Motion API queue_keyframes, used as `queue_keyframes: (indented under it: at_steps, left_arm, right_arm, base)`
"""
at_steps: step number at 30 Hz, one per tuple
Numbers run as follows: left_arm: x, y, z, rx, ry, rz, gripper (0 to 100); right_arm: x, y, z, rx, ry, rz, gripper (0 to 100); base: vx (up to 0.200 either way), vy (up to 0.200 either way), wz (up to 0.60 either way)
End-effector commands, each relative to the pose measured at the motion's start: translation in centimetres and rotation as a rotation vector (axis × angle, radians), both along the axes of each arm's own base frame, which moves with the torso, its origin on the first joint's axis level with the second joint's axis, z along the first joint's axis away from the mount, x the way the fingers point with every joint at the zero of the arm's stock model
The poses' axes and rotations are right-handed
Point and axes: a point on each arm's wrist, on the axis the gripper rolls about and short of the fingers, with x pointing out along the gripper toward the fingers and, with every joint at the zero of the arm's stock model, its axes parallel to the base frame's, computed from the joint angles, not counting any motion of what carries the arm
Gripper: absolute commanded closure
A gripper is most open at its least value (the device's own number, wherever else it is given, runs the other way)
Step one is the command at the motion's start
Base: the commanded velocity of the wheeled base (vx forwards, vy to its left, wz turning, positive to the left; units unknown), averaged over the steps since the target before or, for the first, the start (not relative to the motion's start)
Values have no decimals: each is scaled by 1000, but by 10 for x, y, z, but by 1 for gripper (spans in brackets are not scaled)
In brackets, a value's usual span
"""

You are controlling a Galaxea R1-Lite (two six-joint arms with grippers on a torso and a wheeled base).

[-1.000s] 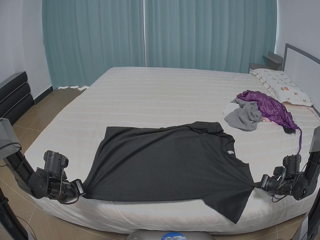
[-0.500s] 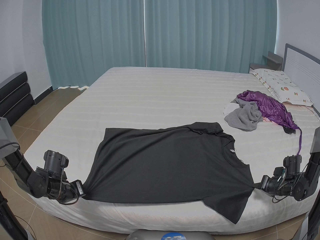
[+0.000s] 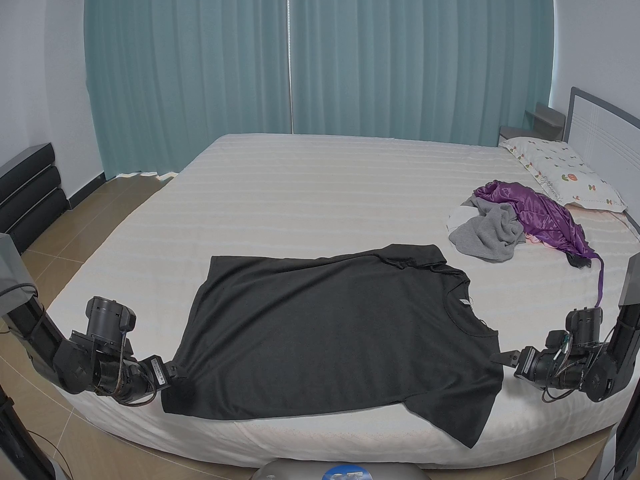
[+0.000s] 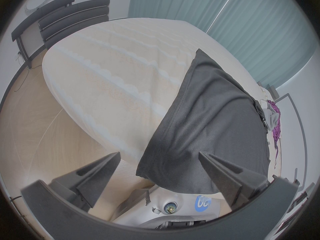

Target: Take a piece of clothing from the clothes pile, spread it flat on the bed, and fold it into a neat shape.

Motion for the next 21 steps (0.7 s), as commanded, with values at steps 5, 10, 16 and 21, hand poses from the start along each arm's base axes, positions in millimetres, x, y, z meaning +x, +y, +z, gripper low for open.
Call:
queue_keyframes:
  at_steps: [5,10,16,21]
  left_arm:
    - [-3,4,23,-12,-95,15,0]
    - [-3,4,31,-18,-133,12,0]
    - [1,3,33,-36,-142,34,0]
    - [3,2,35,-57,-150,56,0]
  right_arm:
    - [4,3,30,56,-137,-48,0]
    - [2,14,35,142,-139,-65,0]
    - [-4,20,33,188,-129,-73,0]
    - [-8,18,33,191,-127,-84,0]
  base:
    - [0,0,0]
    - [0,0,0]
    - [0,0,0]
    - [0,40,0]
